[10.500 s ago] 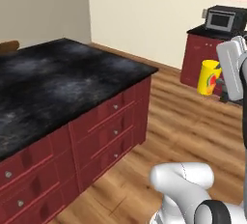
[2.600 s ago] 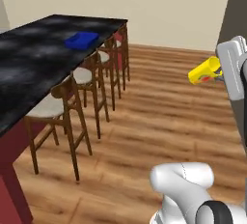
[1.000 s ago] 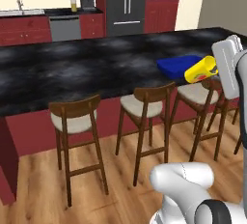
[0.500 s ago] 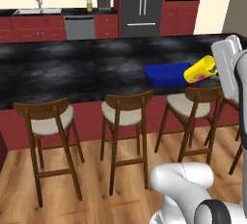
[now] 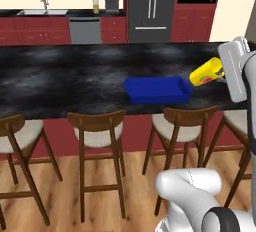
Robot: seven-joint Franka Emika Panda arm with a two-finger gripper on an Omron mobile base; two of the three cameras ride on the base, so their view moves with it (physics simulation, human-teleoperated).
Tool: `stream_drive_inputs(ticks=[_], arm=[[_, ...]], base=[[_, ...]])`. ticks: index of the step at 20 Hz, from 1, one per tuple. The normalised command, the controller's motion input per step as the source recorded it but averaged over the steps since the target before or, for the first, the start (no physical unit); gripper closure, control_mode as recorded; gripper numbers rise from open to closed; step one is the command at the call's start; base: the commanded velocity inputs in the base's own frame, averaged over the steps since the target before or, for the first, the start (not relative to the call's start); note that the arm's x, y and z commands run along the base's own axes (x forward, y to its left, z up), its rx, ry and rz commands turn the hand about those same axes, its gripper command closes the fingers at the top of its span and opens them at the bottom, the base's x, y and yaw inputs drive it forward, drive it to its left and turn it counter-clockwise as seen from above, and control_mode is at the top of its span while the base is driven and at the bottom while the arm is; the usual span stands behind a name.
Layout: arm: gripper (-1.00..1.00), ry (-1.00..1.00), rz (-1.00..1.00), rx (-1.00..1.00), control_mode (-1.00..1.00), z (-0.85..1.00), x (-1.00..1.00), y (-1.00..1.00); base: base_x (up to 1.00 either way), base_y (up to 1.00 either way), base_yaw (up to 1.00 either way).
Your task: There is a tray on the dining counter. Grab the cup, mug, and pitcher and place them on the tray. The pitcher may be placed next to the tray if it cannot fit the tray.
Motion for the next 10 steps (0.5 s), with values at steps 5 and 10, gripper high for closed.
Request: stream_drive_inputs(ticks=[5, 10], arm=[[1.00, 0.00, 0.00, 0.00, 1.00, 0.00, 0.00, 0.00], [1.00, 0.00, 0.00, 0.00, 1.00, 0.00, 0.00, 0.00]], base=[[0.80, -0.34, 0.02], [0.71, 0.05, -0.07]])
